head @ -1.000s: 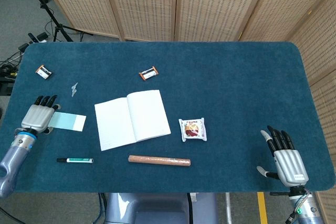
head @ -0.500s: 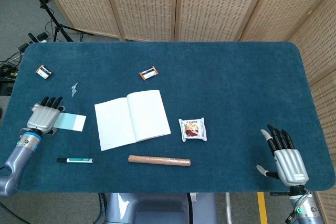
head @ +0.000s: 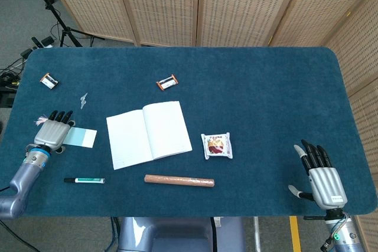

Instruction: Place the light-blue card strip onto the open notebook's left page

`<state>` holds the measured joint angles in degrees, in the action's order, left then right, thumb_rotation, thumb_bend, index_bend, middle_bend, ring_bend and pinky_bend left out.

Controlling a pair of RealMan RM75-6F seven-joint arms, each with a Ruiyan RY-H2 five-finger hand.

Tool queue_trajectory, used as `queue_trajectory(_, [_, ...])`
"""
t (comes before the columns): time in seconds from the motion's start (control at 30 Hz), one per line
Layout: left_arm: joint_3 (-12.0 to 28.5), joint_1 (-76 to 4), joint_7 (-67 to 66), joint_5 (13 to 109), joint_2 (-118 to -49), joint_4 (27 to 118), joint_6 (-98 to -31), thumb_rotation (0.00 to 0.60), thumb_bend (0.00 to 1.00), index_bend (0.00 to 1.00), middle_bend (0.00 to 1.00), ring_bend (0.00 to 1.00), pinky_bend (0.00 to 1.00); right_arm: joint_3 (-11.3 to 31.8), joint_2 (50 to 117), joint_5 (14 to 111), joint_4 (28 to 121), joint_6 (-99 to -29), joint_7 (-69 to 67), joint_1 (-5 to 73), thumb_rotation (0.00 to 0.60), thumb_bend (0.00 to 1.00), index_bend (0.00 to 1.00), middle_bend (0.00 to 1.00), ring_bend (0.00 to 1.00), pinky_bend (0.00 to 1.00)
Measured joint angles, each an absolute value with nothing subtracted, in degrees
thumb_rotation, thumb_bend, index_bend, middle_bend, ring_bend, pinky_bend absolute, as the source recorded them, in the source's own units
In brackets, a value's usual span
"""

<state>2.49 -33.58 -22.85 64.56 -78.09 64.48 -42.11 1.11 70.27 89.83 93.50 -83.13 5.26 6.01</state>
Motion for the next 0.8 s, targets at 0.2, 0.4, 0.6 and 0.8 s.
queue_trajectory(0.2, [2.26, -33.98, -23.52, 64.1, -78.23, 64.86, -42.16, 0.6, 0.18, 0.22, 0.0, 0.0, 0.0, 1.09, 70.41, 90.07, 93.24, -83.16, 5.11, 6.08, 0.6, 0.16, 0.0, 0.0, 0.0, 0.0])
queue_trajectory(0.4, [1.94, -34.44, -24.64, 63.31, -78.74, 65.43, -42.1, 0.6, 0.18, 0.22, 0.0, 0.0, 0.0, 1.16, 70.32, 90.19, 93.22, -83.71, 4.71, 5.91, 0.6, 0.16, 0.0, 0.0, 0.0, 0.0])
queue_trajectory(0.6, [1.87, -34.72, -25.38, 62.44, -79.38, 65.41, -42.57, 0.6, 0.19, 0.22, 0.0, 0.0, 0.0, 1.12, 70.25, 90.33, 93.16, -83.78, 4.52, 5.89, 0.6, 0.16, 0.0, 0.0, 0.0, 0.0])
queue_trajectory(0.8, [1.78, -34.89, -25.54, 61.9, -79.64, 65.39, -42.78, 0.6, 0.21, 0.22, 0.0, 0.0, 0.0, 1.09, 70.28, 90.39, 93.15, -83.74, 4.57, 5.93, 0.6, 0.16, 0.0, 0.0, 0.0, 0.0])
